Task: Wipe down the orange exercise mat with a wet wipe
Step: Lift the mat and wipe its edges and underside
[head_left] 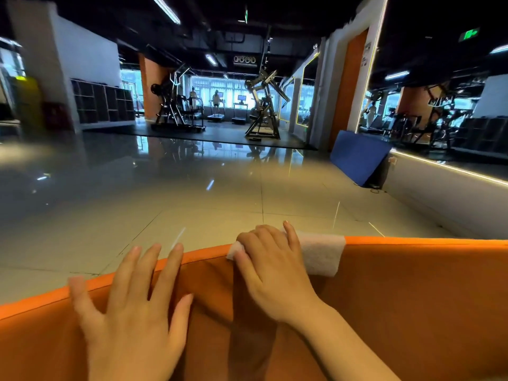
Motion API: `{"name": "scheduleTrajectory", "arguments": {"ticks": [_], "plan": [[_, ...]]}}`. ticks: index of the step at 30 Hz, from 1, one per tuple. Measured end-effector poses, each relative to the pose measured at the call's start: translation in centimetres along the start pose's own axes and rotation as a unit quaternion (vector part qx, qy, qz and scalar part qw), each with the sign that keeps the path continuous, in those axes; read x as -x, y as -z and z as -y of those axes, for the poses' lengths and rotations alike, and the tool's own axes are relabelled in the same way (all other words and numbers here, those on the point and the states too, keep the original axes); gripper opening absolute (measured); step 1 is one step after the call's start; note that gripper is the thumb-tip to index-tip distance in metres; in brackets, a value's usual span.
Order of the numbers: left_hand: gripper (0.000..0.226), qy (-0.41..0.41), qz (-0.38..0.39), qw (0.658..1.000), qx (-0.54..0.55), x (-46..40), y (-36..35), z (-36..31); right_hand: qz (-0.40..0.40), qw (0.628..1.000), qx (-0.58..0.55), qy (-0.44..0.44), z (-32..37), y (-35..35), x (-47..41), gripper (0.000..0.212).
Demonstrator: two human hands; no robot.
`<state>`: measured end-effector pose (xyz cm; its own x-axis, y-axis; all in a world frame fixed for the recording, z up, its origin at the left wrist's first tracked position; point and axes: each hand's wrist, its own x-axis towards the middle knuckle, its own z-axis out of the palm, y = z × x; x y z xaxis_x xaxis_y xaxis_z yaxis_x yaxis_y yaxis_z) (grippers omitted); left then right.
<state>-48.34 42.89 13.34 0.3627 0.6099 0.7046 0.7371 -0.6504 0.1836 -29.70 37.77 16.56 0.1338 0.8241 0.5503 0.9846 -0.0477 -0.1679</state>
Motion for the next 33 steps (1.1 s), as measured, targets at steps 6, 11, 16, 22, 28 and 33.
{"name": "scheduleTrajectory", "arguments": {"ticks": [6, 11, 16, 22, 28, 33], "plan": [[0.065, -0.057, 0.017, 0.998, -0.003, -1.9, -1.5, 1.9, 0.003, 0.999, 0.025, 0.029, -5.0, 1.5, 0.3, 0.052], [0.057, -0.080, 0.000, 0.996, 0.049, -3.1, -1.9, 2.4, -0.063, 0.991, 0.078, -0.089, -14.0, 4.4, 3.7, 0.052], [0.057, -0.091, -0.002, 0.993, 0.070, -2.8, -2.5, 1.7, -0.076, 0.976, 0.053, -0.195, -16.7, 5.9, 6.0, 0.071], [0.061, -0.091, 0.010, 0.994, 0.064, -3.0, -2.2, 2.9, -0.077, 0.980, 0.048, -0.177, -7.4, 1.5, 2.3, 0.051], [0.067, -0.116, 0.044, 0.991, 0.050, -2.5, -1.2, 3.9, -0.054, 0.998, 0.026, 0.003, 5.6, -2.7, 0.1, 0.052], [0.072, -0.121, 0.069, 0.990, 0.013, -2.6, -0.8, 4.3, -0.098, 0.991, 0.091, 0.024, 0.0, -1.4, 0.2, 0.037]]}}
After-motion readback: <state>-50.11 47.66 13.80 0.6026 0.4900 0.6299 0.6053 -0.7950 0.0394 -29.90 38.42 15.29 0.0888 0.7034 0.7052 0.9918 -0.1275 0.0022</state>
